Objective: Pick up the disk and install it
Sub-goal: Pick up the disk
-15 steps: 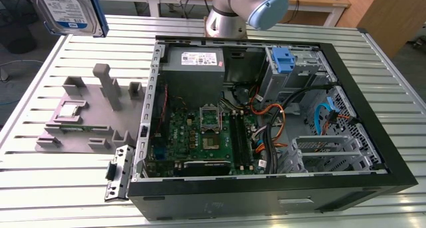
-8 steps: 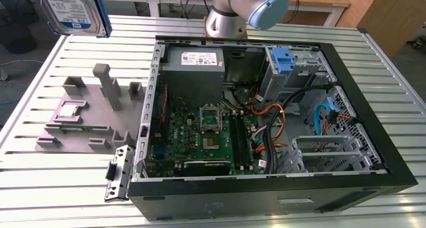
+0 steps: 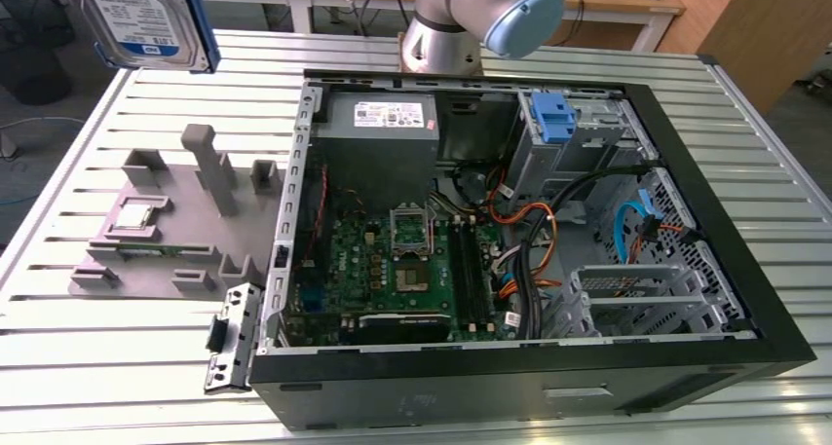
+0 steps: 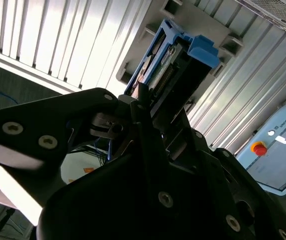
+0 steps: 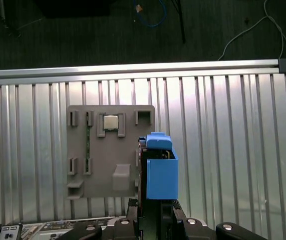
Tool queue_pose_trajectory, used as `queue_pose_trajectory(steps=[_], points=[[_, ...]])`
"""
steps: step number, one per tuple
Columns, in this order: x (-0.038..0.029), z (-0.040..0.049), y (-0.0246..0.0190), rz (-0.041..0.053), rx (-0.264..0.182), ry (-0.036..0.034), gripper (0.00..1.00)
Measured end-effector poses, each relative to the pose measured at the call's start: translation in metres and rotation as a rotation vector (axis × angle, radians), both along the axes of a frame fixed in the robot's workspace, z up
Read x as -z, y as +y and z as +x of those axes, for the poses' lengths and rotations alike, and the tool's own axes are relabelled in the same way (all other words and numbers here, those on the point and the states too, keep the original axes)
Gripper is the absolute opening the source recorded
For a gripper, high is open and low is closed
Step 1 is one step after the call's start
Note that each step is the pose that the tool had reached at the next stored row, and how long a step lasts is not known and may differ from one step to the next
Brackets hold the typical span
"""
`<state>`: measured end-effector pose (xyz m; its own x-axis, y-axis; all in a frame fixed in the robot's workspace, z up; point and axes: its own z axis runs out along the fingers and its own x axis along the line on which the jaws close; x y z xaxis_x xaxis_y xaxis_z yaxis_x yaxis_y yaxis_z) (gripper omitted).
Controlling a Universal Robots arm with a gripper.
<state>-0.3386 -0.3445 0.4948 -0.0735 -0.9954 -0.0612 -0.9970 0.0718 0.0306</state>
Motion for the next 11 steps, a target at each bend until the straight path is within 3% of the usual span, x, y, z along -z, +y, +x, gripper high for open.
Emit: queue_pose_trajectory(steps=[11], points=[[0.0,0.02,0.0,0.0,0.0,0.0,0.35]])
